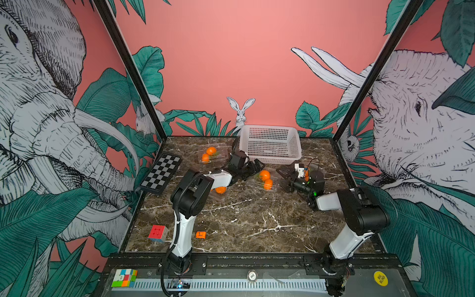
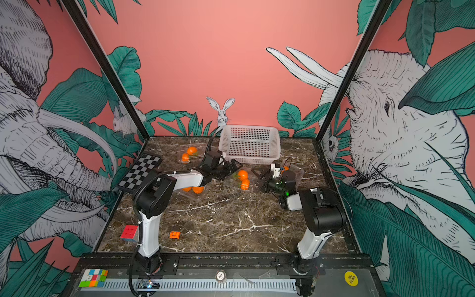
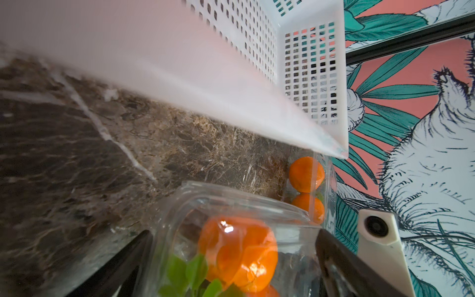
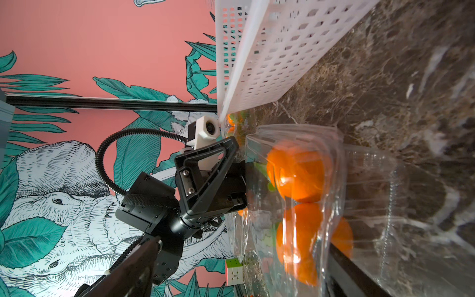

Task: Take oranges out of containers
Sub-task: Open the packing box at the center of the board.

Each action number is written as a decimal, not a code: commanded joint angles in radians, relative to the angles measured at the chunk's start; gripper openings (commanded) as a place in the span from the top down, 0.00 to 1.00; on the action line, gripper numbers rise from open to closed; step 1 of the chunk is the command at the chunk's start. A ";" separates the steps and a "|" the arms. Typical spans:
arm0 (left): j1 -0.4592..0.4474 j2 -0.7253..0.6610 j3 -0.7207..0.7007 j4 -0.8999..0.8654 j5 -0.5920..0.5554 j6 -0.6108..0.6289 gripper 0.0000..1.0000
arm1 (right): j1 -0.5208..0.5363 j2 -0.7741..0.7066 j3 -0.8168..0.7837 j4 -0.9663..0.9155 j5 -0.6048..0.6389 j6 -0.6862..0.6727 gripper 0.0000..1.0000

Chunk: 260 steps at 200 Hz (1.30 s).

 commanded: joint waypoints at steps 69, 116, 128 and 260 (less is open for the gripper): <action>-0.005 -0.045 -0.060 0.043 0.067 -0.029 0.01 | 0.015 -0.096 -0.020 0.070 -0.041 -0.045 0.06; -0.004 -0.036 -0.058 0.059 0.072 -0.046 0.01 | 0.016 -0.062 -0.027 0.191 -0.055 0.023 0.06; -0.003 -0.035 -0.057 0.059 0.071 -0.048 0.01 | 0.015 -0.055 -0.028 0.228 -0.058 0.043 0.06; -0.002 -0.027 -0.065 0.061 0.070 -0.051 0.01 | 0.027 -0.046 0.016 0.185 -0.061 0.173 0.07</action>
